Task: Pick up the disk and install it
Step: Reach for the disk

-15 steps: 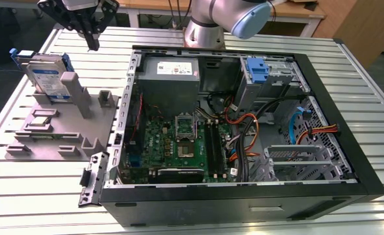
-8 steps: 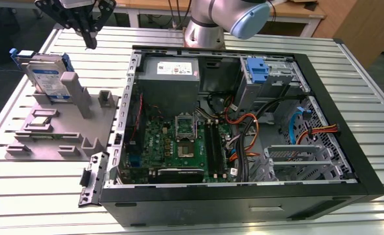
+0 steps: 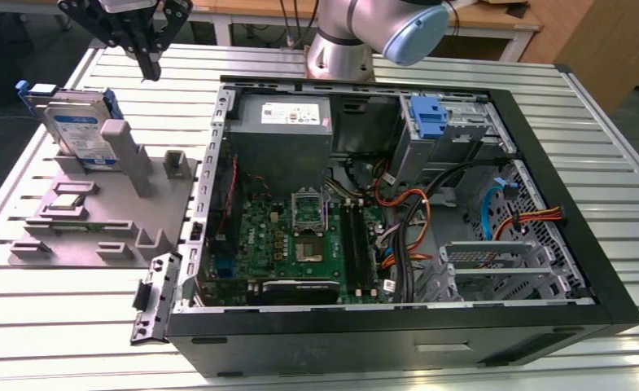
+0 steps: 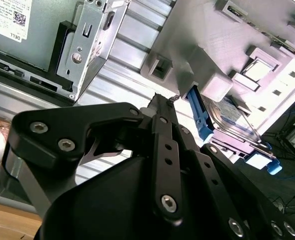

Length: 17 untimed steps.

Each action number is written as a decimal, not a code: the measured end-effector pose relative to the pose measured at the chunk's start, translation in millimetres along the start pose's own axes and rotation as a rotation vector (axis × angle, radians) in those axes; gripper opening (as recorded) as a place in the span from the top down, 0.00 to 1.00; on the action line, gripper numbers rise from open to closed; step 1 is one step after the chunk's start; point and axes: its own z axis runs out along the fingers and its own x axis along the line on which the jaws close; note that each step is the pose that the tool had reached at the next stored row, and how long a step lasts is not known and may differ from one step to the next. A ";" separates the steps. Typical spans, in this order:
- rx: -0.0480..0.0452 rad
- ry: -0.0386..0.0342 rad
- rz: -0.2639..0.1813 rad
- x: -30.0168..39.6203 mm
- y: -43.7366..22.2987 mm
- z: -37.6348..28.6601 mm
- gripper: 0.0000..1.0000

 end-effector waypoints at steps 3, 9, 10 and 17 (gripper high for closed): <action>0.0000 0.0000 0.000 0.0 0.1 0.0 0.90; 0.0000 0.0000 0.000 2.9 1.7 0.0 0.90; 0.0000 0.0000 0.000 4.1 2.3 0.1 0.90; 0.0001 0.0001 0.000 14.1 9.3 0.5 0.90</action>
